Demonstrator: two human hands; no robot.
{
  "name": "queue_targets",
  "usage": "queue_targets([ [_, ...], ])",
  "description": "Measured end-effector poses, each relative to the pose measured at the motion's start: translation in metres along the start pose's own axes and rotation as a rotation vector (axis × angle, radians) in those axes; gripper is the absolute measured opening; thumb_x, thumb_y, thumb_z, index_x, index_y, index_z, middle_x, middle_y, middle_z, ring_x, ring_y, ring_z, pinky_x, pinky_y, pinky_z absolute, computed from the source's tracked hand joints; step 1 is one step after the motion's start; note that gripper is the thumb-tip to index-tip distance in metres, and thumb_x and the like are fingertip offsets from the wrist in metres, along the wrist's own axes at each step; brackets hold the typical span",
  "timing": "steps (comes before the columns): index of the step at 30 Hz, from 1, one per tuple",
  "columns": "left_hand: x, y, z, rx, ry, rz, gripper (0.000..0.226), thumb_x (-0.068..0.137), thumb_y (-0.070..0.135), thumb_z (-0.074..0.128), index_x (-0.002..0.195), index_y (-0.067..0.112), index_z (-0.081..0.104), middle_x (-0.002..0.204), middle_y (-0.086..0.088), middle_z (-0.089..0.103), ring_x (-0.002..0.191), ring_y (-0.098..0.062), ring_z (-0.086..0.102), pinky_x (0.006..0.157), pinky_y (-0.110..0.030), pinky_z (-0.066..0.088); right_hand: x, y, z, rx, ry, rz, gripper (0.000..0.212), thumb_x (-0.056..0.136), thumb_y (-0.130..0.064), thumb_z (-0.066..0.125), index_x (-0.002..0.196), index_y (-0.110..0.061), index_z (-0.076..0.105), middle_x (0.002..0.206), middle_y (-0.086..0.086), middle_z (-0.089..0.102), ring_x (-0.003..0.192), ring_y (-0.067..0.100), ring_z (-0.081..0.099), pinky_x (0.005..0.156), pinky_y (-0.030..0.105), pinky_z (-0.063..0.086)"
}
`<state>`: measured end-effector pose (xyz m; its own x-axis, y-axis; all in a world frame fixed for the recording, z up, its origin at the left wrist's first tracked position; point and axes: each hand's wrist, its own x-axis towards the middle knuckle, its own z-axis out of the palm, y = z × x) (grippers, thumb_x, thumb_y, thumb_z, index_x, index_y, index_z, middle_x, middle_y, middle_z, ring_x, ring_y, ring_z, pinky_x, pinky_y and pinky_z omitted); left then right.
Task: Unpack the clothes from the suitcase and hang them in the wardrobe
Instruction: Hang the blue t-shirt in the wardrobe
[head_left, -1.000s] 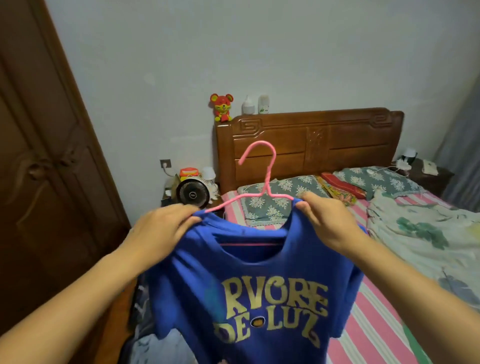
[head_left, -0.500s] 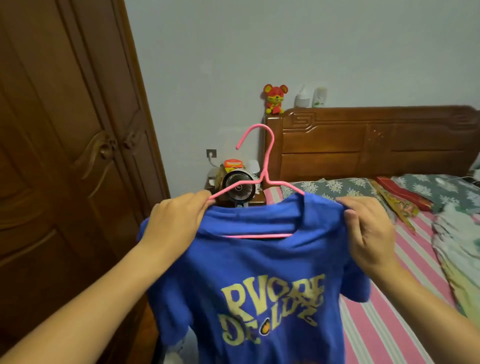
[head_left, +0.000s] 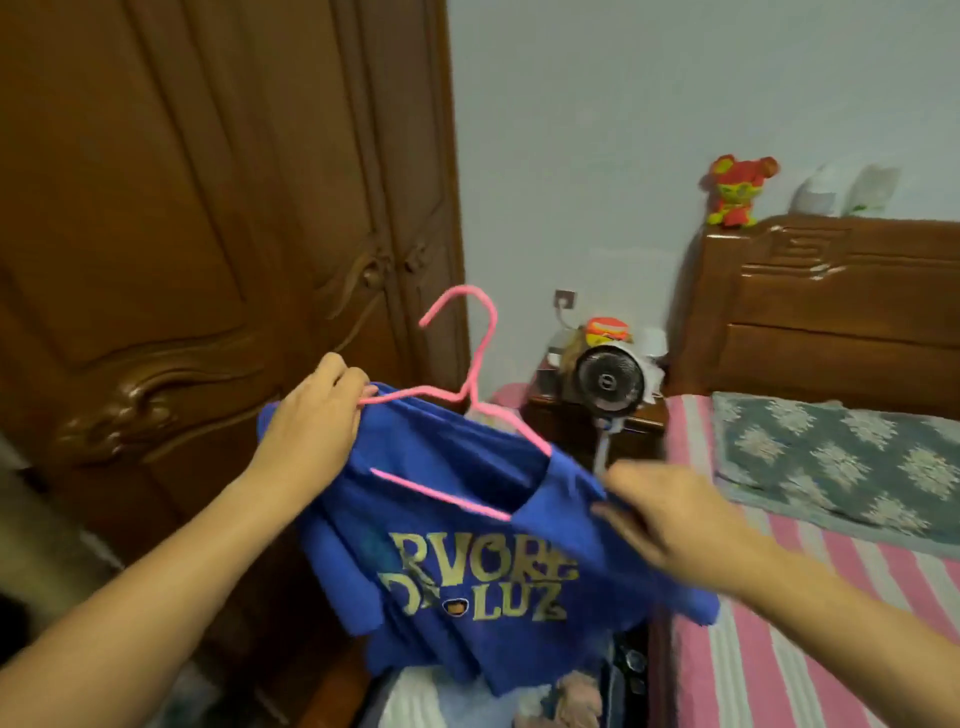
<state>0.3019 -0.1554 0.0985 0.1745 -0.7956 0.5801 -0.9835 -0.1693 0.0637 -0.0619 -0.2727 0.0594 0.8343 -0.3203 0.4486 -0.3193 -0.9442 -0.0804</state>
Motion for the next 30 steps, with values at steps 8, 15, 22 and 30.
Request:
queue_targets([
  [8,-0.037,-0.059,-0.032,0.058,-0.162,-0.408,0.021,0.105,0.034,0.04,0.093,0.019,0.048,0.101,-0.008,0.05,0.094,-0.042,0.058,0.079,-0.049,0.045,0.075,-0.021,0.018,0.662,-0.271,-0.124,0.064,0.101,-0.019,0.054,0.154,-0.041,0.026,0.151,-0.028,0.04,0.125,-0.009,0.05,0.11,0.012,0.031],
  [15,-0.068,-0.089,-0.08,0.127,-0.076,-0.663,0.026,0.106,0.03,0.043,0.092,0.013,0.057,0.1,-0.014,0.054,0.099,-0.039,0.057,0.085,-0.043,0.042,0.119,-0.065,0.022,0.795,-0.398,-0.327,0.058,0.099,-0.009,0.058,0.145,-0.04,0.043,0.152,-0.027,0.034,0.141,-0.015,0.025,0.116,0.009,0.016],
  [22,-0.131,-0.139,-0.134,0.182,-0.112,-0.858,0.022,0.097,0.031,0.06,0.106,0.01,0.06,0.108,-0.017,0.052,0.106,-0.04,0.055,0.096,-0.041,0.044,0.176,-0.139,0.063,0.812,-0.398,-0.416,0.064,0.101,-0.001,0.048,0.143,-0.048,0.042,0.148,-0.035,0.035,0.138,-0.018,0.026,0.115,0.007,0.013],
  [30,-0.197,-0.227,-0.202,0.368,-0.399,-1.147,0.069,0.098,0.04,0.057,0.157,0.026,0.024,0.153,-0.013,0.022,0.14,-0.038,0.027,0.115,-0.047,0.034,0.263,-0.209,0.072,0.496,-0.326,-0.426,0.088,0.081,0.01,0.035,0.138,-0.057,0.043,0.116,-0.029,0.055,0.118,0.005,0.056,0.102,0.024,0.044],
])
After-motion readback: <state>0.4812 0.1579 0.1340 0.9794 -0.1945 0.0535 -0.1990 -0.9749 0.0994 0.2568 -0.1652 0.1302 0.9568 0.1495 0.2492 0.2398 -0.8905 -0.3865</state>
